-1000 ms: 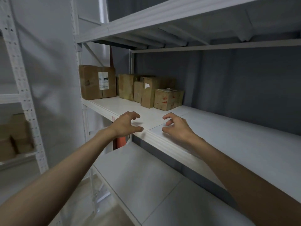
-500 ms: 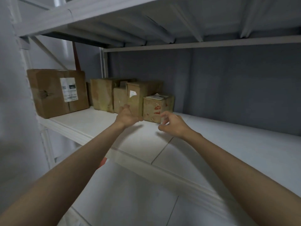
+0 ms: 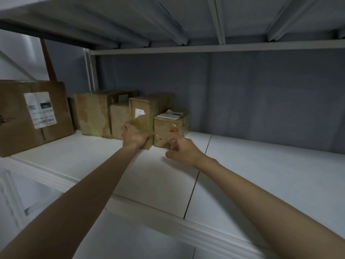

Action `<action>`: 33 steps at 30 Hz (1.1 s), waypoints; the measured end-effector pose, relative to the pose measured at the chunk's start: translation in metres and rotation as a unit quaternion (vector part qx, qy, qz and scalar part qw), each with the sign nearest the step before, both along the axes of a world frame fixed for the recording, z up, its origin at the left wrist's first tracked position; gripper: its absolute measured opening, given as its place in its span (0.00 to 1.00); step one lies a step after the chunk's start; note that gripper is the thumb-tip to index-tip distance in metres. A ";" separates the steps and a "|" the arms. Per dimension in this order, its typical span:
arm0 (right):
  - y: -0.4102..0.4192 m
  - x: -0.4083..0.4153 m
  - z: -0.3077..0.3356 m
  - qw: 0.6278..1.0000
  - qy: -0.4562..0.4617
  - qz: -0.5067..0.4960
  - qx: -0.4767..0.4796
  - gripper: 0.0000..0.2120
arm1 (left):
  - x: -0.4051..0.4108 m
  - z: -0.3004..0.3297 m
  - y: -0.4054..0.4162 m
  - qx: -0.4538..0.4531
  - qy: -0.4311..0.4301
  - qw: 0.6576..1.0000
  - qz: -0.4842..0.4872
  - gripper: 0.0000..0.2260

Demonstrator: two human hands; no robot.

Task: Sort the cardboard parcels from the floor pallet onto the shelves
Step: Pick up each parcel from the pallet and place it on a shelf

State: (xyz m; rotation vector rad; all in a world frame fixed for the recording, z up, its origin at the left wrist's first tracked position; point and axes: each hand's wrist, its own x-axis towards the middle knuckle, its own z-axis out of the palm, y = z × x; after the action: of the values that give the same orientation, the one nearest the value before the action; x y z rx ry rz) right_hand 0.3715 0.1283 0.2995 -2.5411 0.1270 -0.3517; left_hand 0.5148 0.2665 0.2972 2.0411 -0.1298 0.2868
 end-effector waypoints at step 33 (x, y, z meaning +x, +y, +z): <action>0.056 -0.232 -0.029 0.987 0.004 0.145 0.071 0.23 | -0.311 -0.028 0.114 -0.086 -0.038 0.977 0.193 0.40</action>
State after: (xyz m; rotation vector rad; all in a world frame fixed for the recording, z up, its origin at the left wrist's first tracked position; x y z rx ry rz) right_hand 0.1393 0.1848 0.2703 -2.3757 -0.2064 -0.2090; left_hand 0.2042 0.3802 0.2690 1.8730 0.2411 0.5988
